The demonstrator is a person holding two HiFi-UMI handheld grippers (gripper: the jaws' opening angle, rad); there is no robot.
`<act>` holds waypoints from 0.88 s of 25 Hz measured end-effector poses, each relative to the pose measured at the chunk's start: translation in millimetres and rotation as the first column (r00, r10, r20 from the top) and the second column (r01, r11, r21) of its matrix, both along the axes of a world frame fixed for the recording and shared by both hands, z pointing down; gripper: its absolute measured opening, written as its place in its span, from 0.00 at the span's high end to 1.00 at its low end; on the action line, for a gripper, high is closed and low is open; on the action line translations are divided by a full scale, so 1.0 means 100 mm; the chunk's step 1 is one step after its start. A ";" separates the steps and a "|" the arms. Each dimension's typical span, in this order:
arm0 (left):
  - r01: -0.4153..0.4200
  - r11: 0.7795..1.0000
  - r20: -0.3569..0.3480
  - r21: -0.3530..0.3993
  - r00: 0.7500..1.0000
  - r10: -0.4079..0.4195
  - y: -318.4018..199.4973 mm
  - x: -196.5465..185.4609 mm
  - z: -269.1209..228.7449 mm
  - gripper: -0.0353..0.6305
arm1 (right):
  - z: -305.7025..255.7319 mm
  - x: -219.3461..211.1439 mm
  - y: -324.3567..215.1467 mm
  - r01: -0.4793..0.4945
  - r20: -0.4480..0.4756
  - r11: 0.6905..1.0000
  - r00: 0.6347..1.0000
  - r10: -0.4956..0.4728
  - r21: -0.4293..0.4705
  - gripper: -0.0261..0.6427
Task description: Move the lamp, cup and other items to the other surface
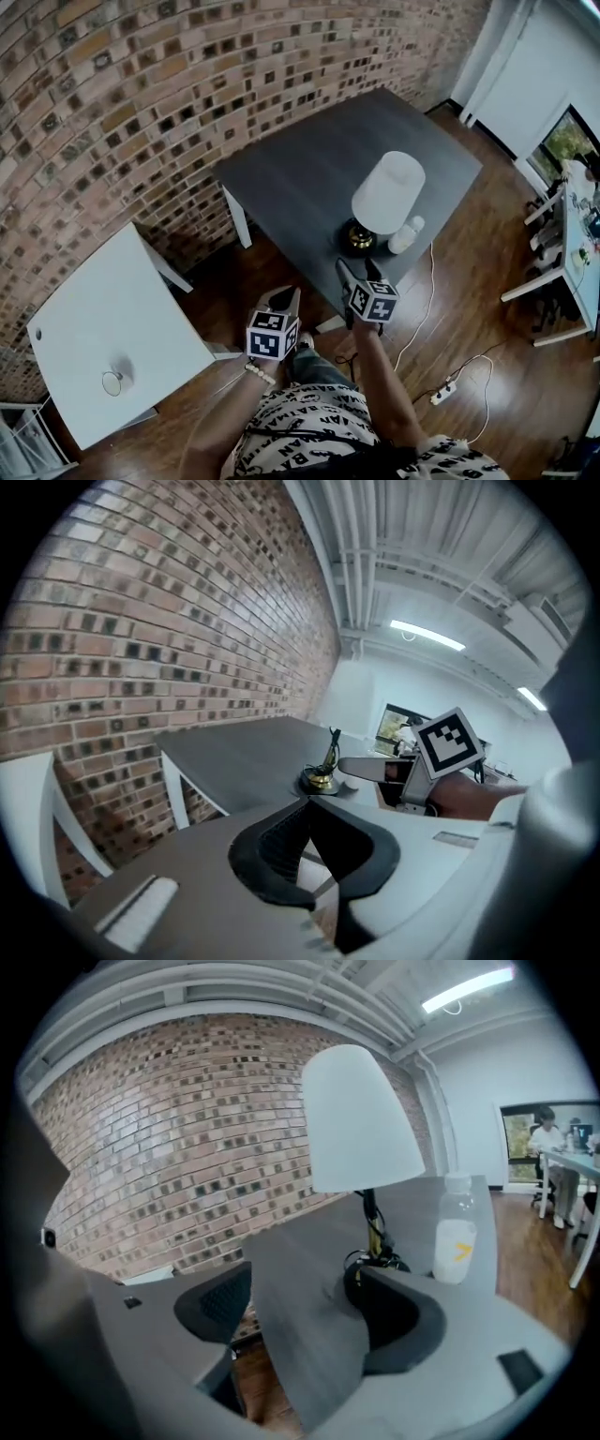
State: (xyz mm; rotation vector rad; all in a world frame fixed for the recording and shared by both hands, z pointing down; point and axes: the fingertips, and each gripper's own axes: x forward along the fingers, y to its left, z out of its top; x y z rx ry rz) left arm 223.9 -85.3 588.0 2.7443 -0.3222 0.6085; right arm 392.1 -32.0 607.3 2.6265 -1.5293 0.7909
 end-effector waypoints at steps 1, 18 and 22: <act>-0.030 1.000 0.001 0.004 1.000 0.030 0.03 0.13 0.01 0.94 | 0.01 0.10 0.01 -0.020 -0.008 1.000 1.000 0.019 -0.002 0.43; -0.184 0.983 0.055 0.011 0.982 0.183 -0.05 1.26 0.20 0.94 | 0.37 1.28 -0.30 -0.131 -0.058 0.991 0.990 0.129 -0.031 0.51; -0.195 0.981 0.068 0.014 0.979 0.193 -0.08 1.35 0.27 0.94 | 0.36 1.44 -0.41 -0.139 -0.087 0.990 0.987 0.138 -0.004 0.48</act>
